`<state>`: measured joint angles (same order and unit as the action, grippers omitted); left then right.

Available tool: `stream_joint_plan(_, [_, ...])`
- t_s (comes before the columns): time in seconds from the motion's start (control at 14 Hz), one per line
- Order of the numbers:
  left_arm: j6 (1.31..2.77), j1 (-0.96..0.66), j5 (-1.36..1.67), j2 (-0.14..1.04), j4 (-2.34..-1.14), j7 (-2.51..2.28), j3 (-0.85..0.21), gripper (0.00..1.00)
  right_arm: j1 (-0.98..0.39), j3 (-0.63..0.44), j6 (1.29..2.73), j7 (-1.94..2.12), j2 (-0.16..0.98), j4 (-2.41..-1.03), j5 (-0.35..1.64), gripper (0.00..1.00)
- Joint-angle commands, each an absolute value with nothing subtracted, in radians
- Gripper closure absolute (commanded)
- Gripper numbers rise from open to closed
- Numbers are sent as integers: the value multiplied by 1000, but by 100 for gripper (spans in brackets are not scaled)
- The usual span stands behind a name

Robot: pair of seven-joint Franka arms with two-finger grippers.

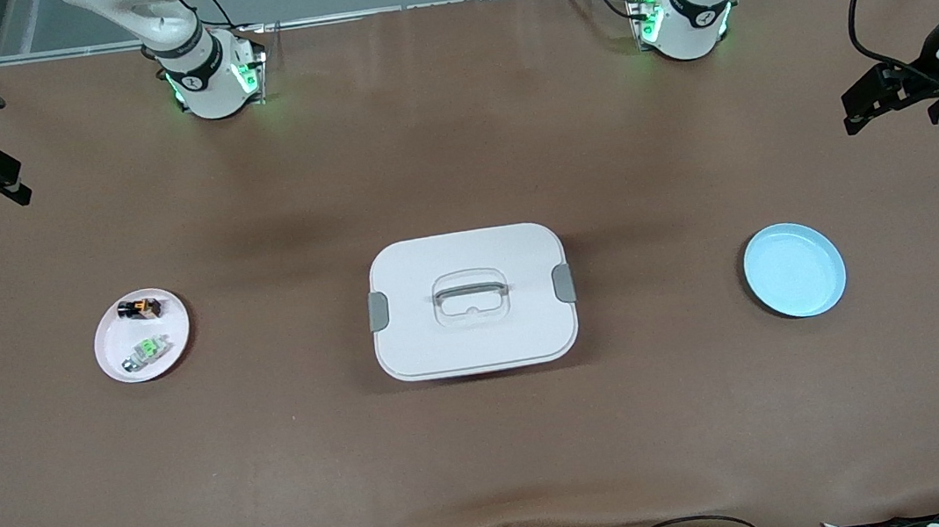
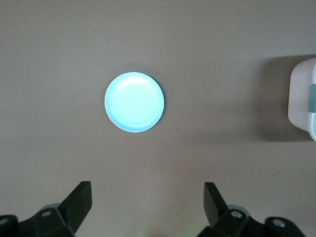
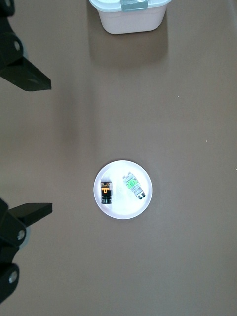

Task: Transfer orange switch to right arm and place

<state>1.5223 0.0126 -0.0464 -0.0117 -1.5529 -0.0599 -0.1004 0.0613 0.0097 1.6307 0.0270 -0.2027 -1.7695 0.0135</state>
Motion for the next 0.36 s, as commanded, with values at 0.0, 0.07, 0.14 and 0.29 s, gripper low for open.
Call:
stream_joint_plan(0.0, [1490, 12, -31, 0, -1511, -51, -103, 0, 67, 11, 1612, 40, -192, -1744, 11, 0])
stream_joint_plan(0.07, [1480, 8, -28, 0, -1506, -51, -103, 0, 69, 11, 1614, 40, -192, -1744, 11, 0])
stream_joint_plan(0.14, [1473, 6, -28, 0, -1503, -51, -103, 0, 69, 11, 1614, 40, -192, -1744, 12, 0])
stream_joint_plan(0.29, [1471, 6, -26, 2, -1503, -58, -106, 0, 69, 11, 1614, 40, -192, -1744, 12, 0])
